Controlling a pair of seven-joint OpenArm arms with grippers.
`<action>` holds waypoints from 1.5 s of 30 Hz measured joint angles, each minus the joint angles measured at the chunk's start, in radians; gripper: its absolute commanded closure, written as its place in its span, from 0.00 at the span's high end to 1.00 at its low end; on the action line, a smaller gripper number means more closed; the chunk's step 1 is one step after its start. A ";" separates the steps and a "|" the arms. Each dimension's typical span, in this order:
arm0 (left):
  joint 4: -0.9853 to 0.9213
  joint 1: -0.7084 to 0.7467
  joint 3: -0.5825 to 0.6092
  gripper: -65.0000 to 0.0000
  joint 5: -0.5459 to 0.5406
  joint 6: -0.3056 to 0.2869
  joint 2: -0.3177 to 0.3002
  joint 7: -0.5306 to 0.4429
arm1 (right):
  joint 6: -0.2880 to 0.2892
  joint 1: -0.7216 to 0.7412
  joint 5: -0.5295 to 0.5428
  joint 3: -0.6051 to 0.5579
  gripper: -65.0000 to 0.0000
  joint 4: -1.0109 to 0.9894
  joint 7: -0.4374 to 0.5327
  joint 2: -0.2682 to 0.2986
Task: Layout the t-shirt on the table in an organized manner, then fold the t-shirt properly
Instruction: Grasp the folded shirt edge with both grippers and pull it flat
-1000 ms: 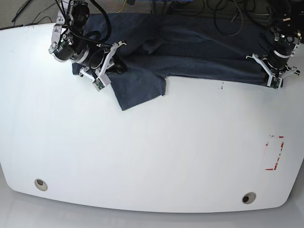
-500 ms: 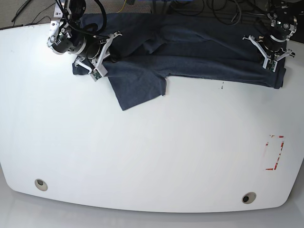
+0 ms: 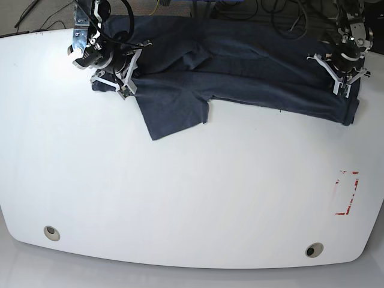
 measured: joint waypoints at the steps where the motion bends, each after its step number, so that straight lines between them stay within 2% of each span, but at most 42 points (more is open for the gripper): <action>1: -0.008 -0.010 0.018 0.00 -0.001 -0.001 -0.014 -0.003 | 0.000 0.000 -0.008 0.001 0.00 -0.011 0.027 -0.001; 9: -0.022 -0.047 0.068 0.00 0.011 0.008 -0.026 -0.003 | 0.015 0.015 -0.064 0.002 0.00 -0.084 0.176 0.007; 21: -0.025 -0.074 0.086 0.00 0.007 0.006 -0.023 0.008 | 0.031 0.129 -0.033 0.002 0.00 -0.254 0.311 0.090; 32: -0.058 -0.132 0.115 0.00 -0.005 -0.006 -0.021 0.005 | 0.029 0.233 -0.037 0.007 0.00 -0.365 0.344 0.154; 45: -0.114 -0.208 0.134 0.00 -0.014 -0.011 -0.021 0.021 | 0.031 0.285 -0.045 0.025 0.00 -0.431 0.361 0.181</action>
